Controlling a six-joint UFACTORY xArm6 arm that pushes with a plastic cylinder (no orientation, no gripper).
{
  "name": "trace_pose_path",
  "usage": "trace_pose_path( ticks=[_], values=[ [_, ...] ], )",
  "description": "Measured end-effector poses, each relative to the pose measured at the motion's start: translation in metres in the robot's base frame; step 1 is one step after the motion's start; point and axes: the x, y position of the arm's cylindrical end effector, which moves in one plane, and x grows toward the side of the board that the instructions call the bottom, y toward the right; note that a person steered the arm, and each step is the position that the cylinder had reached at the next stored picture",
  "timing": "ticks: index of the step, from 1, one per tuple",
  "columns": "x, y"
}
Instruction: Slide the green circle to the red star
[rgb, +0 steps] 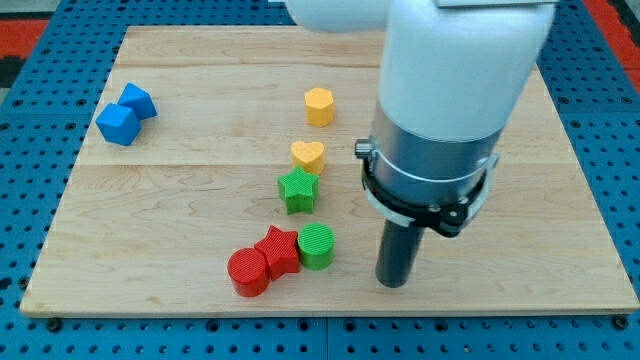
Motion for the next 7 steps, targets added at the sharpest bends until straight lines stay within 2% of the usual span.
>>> trace_pose_path(
  ticks=[4,7],
  values=[
    [-0.003,-0.005],
    [-0.022,-0.067]
  ],
)
